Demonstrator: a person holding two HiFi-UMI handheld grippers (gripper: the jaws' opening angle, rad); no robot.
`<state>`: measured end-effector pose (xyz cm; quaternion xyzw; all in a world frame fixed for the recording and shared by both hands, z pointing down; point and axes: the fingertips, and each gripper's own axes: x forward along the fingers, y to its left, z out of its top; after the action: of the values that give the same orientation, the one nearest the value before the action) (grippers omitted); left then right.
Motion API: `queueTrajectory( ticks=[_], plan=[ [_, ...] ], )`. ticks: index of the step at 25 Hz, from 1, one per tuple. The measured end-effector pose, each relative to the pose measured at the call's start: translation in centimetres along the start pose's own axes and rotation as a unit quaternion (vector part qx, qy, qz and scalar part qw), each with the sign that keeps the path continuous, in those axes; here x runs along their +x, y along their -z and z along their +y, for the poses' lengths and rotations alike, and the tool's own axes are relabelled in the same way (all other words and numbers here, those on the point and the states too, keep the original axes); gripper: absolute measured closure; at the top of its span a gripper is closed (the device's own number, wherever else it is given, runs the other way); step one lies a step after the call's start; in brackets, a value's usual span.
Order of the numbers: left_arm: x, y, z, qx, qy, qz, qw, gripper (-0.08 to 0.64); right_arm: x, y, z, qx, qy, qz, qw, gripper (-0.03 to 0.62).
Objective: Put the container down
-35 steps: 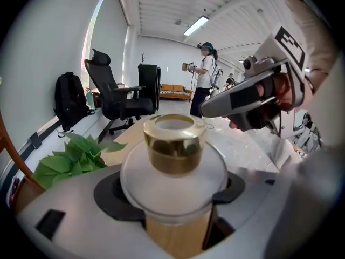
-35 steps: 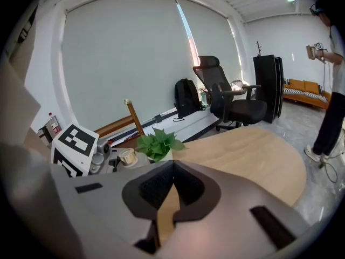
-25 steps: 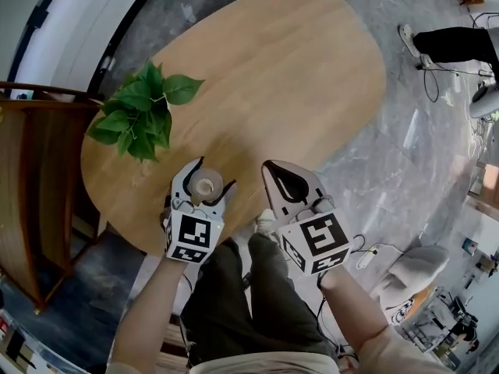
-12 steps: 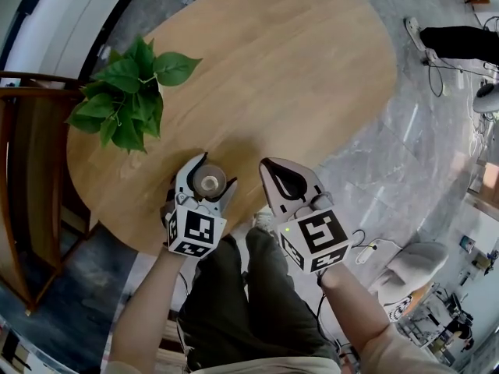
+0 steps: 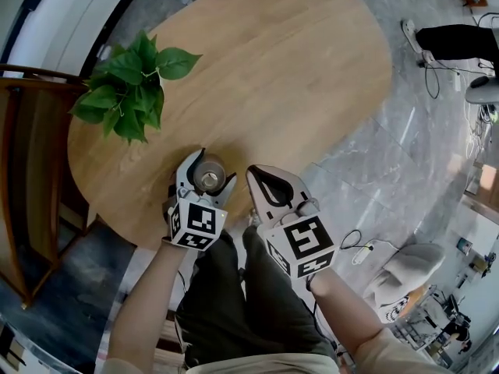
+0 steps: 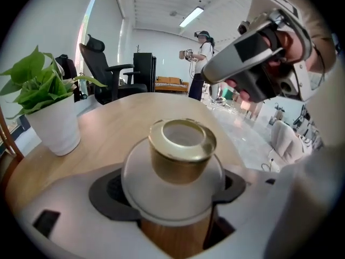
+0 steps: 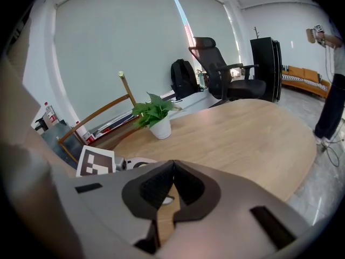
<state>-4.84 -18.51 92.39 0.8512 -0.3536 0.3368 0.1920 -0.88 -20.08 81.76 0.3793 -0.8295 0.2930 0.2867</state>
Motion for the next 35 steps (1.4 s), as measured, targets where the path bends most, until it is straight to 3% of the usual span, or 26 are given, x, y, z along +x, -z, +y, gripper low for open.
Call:
queueTrajectory(
  ticks=[4, 8, 11, 17, 26, 35],
  plan=[
    [-1.2, -0.4, -0.2, -0.010, -0.004, 0.012, 0.9999, 0.209, -1.7, -0.9, 0.8, -0.006, -0.001, -0.001, 1.000, 0.596],
    [-4.2, -1.8, -0.1, -0.053, -0.019, 0.002, 0.9984, 0.209, -4.2, -3.0, 1.2, -0.013, 0.005, -0.011, 1.000, 0.595],
    [-6.7, -3.2, -0.3, -0.064, -0.020, 0.002, 0.9977, 0.209, -6.4, -5.0, 1.6, -0.014, 0.009, -0.024, 1.000, 0.596],
    [-13.6, -10.2, 0.5, -0.089, -0.023, -0.038, 0.9950, 0.209, -12.0, -9.8, 2.9, -0.024, 0.012, -0.055, 0.998, 0.595],
    [-24.4, -22.9, -1.0, -0.048, -0.030, -0.109, 0.9924, 0.210, -21.8, -18.6, 5.5, -0.054, 0.015, -0.115, 0.992, 0.595],
    [-35.1, -32.7, -4.4, 0.000, -0.038, -0.169, 0.9849, 0.235, -32.1, -27.2, 9.1, -0.095, 0.017, -0.197, 0.976, 0.597]
  ],
)
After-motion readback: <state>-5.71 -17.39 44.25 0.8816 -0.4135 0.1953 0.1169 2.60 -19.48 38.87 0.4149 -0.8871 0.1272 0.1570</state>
